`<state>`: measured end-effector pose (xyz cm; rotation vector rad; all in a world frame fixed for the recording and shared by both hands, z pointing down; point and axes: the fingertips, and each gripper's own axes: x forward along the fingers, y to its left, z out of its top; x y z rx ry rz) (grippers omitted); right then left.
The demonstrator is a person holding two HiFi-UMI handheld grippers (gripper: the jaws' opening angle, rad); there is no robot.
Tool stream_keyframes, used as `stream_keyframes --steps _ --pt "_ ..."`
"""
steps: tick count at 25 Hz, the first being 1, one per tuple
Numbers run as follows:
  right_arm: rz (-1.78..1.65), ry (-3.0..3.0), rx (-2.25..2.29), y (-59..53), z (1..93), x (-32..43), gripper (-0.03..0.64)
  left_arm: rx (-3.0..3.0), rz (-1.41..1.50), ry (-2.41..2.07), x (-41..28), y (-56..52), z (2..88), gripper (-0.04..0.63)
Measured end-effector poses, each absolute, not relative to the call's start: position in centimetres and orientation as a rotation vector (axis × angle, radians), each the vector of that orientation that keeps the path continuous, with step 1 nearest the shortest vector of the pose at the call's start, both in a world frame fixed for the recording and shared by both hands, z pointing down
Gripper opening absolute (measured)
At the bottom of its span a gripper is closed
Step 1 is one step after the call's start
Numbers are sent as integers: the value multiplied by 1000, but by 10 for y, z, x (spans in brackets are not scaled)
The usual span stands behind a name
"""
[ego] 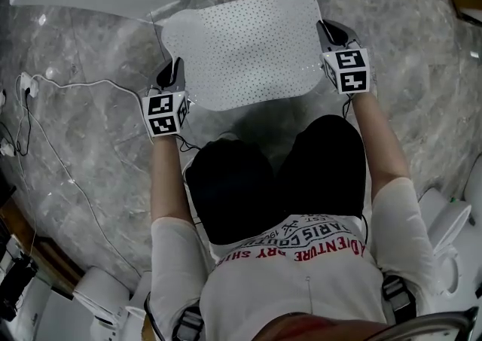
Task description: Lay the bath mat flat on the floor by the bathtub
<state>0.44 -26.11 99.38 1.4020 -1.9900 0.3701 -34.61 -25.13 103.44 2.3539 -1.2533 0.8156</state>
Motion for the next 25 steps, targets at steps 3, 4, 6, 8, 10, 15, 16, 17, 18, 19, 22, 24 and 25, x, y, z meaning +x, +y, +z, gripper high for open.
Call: stream_keyframes --steps 3,4,6,8,10,15,16,17,18,19,22,24,25 --pt "403 -1954 1399 -251 1015 14 14 2323 845 -1236 -354 -244 1054 23" --pt "411 -1941 1397 -250 1023 18 14 2316 855 -1231 -357 -242 1062 23" --pt "418 -1916 1397 -249 1036 24 14 2302 884 -1232 -364 -241 1076 23" --pt "415 -1893 1398 -249 1049 29 14 2285 915 -1235 -370 -238 1090 23" --pt "418 -1875 1395 -247 1061 32 14 2270 947 -1237 -375 -235 1104 25" --pt "460 -1828 1420 -248 1089 43 14 2172 977 -1262 -393 -230 1138 25" --pt "476 -1810 1415 -247 1098 46 14 2147 991 -1263 -398 -229 1146 25" --pt "495 -1790 1408 -247 1107 50 14 2126 1007 -1261 -402 -228 1154 25" --pt "514 -1768 1400 -246 1117 55 14 2107 1023 -1258 -406 -227 1162 25" --pt "533 -1742 1395 -244 1126 61 14 2089 1035 -1255 -409 -226 1169 25" --pt "620 -1649 1425 -237 1150 83 14 2037 1052 -1259 -419 -225 1186 26" --pt "724 -1604 1484 -231 1160 96 14 2011 1063 -1287 -427 -225 1192 26" --pt "784 -1589 1520 -229 1163 101 14 2001 1059 -1301 -430 -225 1194 29"
